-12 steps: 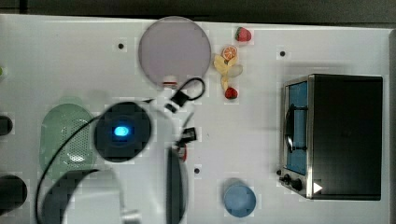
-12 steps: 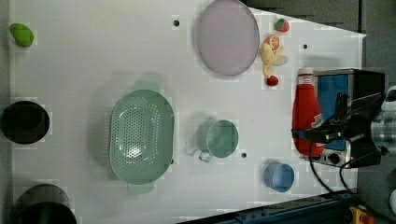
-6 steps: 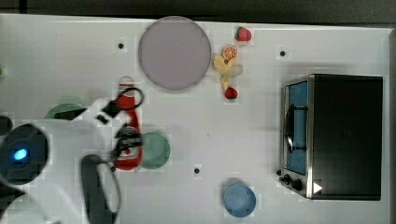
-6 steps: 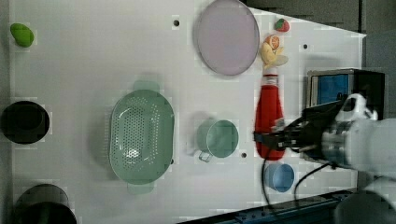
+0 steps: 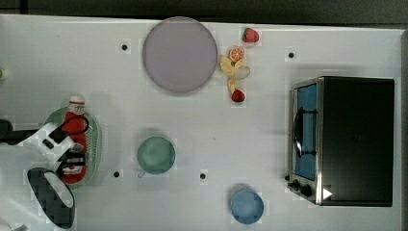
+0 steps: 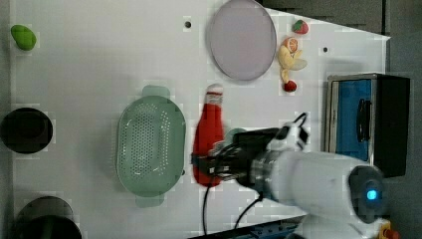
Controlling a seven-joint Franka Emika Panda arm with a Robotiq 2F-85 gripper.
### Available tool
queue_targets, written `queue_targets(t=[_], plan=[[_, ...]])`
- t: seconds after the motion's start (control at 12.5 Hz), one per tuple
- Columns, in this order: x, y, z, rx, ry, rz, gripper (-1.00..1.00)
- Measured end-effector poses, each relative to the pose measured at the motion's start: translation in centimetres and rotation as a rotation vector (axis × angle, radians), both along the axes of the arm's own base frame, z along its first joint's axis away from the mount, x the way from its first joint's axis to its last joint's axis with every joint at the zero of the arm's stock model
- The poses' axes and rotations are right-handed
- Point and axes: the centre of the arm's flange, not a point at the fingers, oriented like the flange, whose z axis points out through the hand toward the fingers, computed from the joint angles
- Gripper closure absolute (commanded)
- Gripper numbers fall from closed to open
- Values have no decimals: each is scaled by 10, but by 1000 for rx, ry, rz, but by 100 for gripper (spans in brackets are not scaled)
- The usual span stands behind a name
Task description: Pick Ketchup from the table and place it in strainer.
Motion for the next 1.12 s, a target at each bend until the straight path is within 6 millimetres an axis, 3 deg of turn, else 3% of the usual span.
queue_targets(t=[0.24, 0.56, 0.64, 0.8, 0.88, 1.12], plan=[[-8, 33, -40, 100, 52, -95, -26], [-6, 39, -101, 167, 104, -132, -26], [-8, 39, -116, 173, 135, -151, -32], [-12, 37, -144, 156, 179, -135, -73], [-12, 35, -153, 146, 191, -136, -95], [-5, 34, -143, 158, 149, -162, -100]])
